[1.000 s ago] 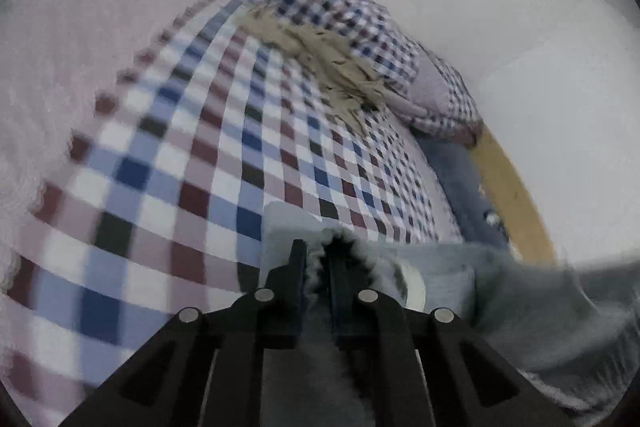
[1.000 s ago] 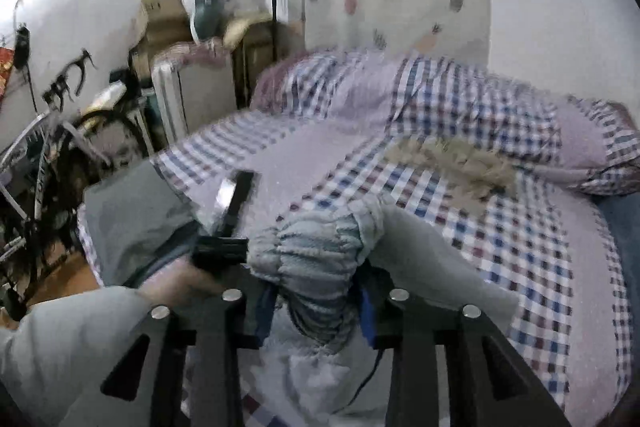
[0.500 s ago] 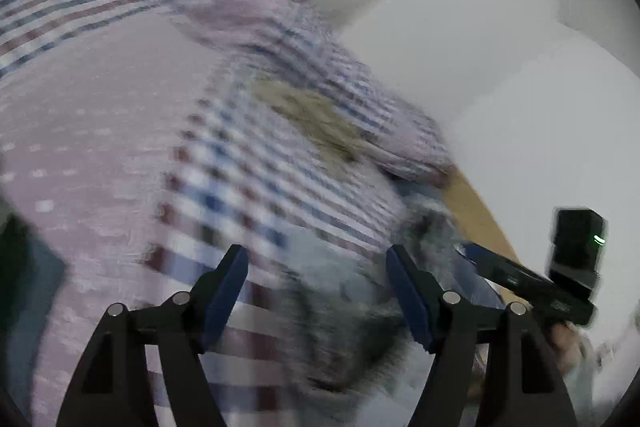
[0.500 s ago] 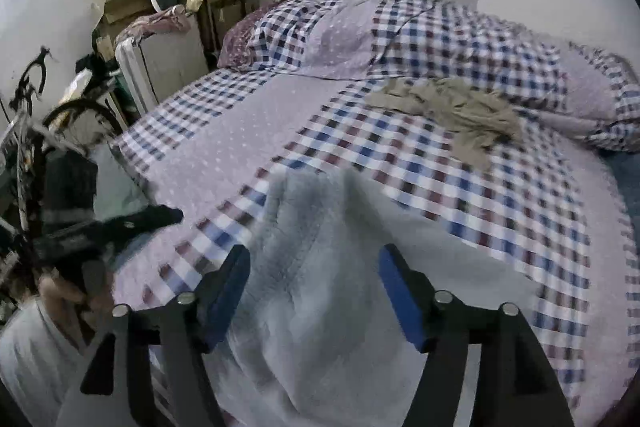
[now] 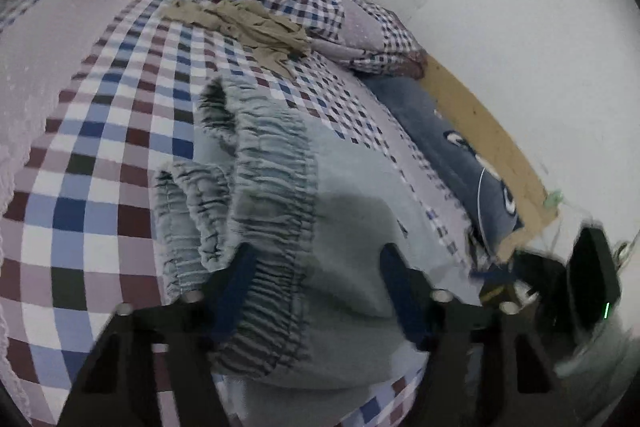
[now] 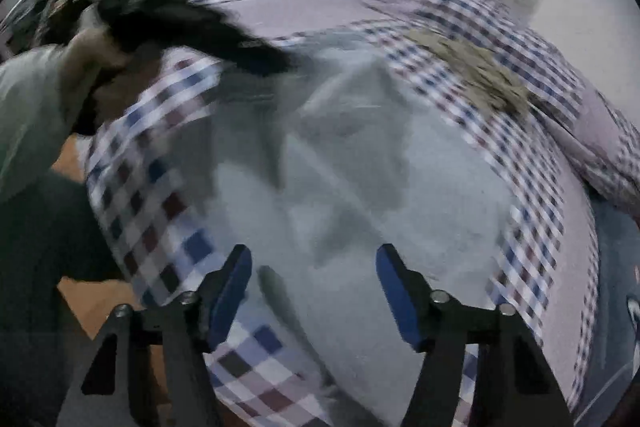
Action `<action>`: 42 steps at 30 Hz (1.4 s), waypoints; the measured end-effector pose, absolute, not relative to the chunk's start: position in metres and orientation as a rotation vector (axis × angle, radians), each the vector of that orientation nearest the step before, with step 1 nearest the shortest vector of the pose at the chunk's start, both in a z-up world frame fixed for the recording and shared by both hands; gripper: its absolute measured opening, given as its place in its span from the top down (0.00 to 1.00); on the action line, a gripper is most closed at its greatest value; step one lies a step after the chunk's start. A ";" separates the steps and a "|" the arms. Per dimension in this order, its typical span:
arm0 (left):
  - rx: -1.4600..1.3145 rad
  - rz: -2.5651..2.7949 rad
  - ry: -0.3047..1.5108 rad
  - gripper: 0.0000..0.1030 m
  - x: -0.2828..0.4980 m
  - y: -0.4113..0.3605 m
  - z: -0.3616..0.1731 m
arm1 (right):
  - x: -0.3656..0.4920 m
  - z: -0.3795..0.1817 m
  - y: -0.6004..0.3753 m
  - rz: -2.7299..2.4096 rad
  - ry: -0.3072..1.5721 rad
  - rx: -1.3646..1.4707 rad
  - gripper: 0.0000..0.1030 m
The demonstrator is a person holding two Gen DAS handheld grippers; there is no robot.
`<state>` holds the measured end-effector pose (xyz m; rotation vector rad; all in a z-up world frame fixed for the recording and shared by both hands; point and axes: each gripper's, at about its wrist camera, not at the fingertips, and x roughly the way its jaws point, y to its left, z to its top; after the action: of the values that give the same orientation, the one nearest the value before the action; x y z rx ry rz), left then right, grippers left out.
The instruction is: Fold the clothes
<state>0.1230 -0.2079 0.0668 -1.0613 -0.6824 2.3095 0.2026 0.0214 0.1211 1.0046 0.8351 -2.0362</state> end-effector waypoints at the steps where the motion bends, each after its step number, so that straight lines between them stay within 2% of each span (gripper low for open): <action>1: -1.082 2.314 -0.694 0.65 0.122 -0.208 0.064 | 0.205 0.117 0.015 -2.012 0.847 0.999 0.42; 2: -1.104 2.320 -0.704 0.72 0.120 -0.209 0.061 | 0.203 0.113 0.011 -2.006 0.851 1.003 0.43; 3: -1.118 2.323 -0.706 0.84 0.119 -0.210 0.059 | 0.201 0.108 0.007 -2.002 0.855 1.009 0.42; 6: -1.123 2.312 -0.712 0.83 0.110 -0.209 0.055 | 0.183 0.088 0.002 -2.013 0.857 1.066 0.44; 8: -1.127 2.281 -0.711 0.63 0.102 -0.203 0.051 | 0.173 0.076 0.002 -2.005 0.831 1.100 0.46; 9: -1.108 2.260 -0.710 0.41 0.099 -0.199 0.052 | 0.172 0.072 0.002 -1.990 0.823 1.102 0.51; 10: -1.083 2.240 -0.708 0.26 0.101 -0.196 0.053 | 0.171 0.068 0.001 -1.977 0.816 1.101 0.65; 12: -1.050 2.265 -0.642 0.23 0.103 -0.184 0.057 | 0.178 0.067 0.000 -1.984 0.845 1.068 0.74; 13: -1.044 2.286 -0.633 0.46 0.104 -0.183 0.059 | 0.187 0.070 -0.001 -1.997 0.879 1.032 0.82; 14: -1.038 2.308 -0.643 0.75 0.104 -0.184 0.059 | 0.196 0.074 -0.002 -2.011 0.911 0.995 0.89; 15: -1.023 2.300 -0.697 1.00 0.103 -0.188 0.060 | 0.204 0.081 -0.001 -2.038 0.935 0.949 0.92; 18: -0.833 2.227 -0.859 1.00 0.122 -0.209 0.079 | 0.232 0.111 0.003 -2.121 0.998 0.801 0.92; 20: -0.690 2.179 -0.906 1.00 0.141 -0.222 0.095 | 0.256 0.132 0.008 -2.159 1.025 0.696 0.98; 23: -0.455 2.093 -0.972 1.00 0.179 -0.247 0.108 | 0.280 0.132 0.015 -2.043 0.979 0.752 0.98; 26: -0.631 2.271 -0.946 1.00 0.190 -0.257 0.086 | 0.283 0.108 0.019 -2.000 1.019 0.839 0.99; 29: -0.793 2.325 -0.876 0.99 0.175 -0.253 0.068 | 0.276 0.103 0.029 -2.035 0.916 0.900 0.98; 30: -0.804 2.342 -0.847 0.92 0.172 -0.250 0.066 | 0.274 0.106 0.032 -2.058 0.865 0.906 0.96; 31: -0.810 2.352 -0.818 0.71 0.169 -0.245 0.066 | 0.270 0.109 0.035 -2.081 0.817 0.907 0.94; 32: -0.811 2.358 -0.788 0.60 0.166 -0.240 0.067 | 0.267 0.113 0.037 -2.102 0.774 0.907 0.92; 33: -0.813 2.363 -0.758 0.42 0.162 -0.234 0.068 | 0.264 0.116 0.036 -2.112 0.764 0.902 0.88; 34: -0.814 2.368 -0.727 0.34 0.159 -0.228 0.068 | 0.261 0.119 0.035 -2.123 0.754 0.897 0.85; 37: -0.838 2.386 -0.657 0.30 0.148 -0.221 0.067 | 0.258 0.124 0.034 -2.144 0.753 0.887 0.84; 42: -0.896 2.365 -0.653 0.30 0.112 -0.208 0.054 | 0.247 0.122 0.036 -2.170 0.720 0.901 0.83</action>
<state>0.1125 -0.2083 0.0544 -0.8956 -0.6528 2.3655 0.2466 0.0355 0.1223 0.9008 0.7200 -2.1697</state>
